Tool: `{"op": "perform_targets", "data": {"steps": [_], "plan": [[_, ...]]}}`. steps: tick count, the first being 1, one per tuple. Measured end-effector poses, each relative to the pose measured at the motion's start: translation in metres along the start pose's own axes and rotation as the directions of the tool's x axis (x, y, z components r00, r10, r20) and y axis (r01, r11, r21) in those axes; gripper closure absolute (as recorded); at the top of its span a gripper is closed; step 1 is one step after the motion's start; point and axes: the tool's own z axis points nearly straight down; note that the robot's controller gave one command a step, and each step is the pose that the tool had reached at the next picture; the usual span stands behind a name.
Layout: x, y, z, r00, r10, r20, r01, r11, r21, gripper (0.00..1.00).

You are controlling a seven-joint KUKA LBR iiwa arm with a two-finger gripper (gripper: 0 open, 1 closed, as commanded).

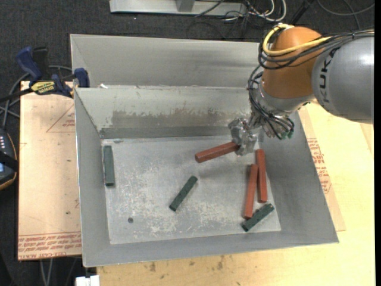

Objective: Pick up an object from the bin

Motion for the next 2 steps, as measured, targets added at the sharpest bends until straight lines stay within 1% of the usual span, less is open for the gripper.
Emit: {"op": "perform_targets", "data": {"steps": [1,2], "plan": [[-0.001,0.023,-0.097,1.0,-0.017,0.004,0.017,1.0,0.0,1.0],[0.053,-0.023,-0.058,0.95,-0.313,-0.009,0.313,0.95,-0.005,1.0]]}}
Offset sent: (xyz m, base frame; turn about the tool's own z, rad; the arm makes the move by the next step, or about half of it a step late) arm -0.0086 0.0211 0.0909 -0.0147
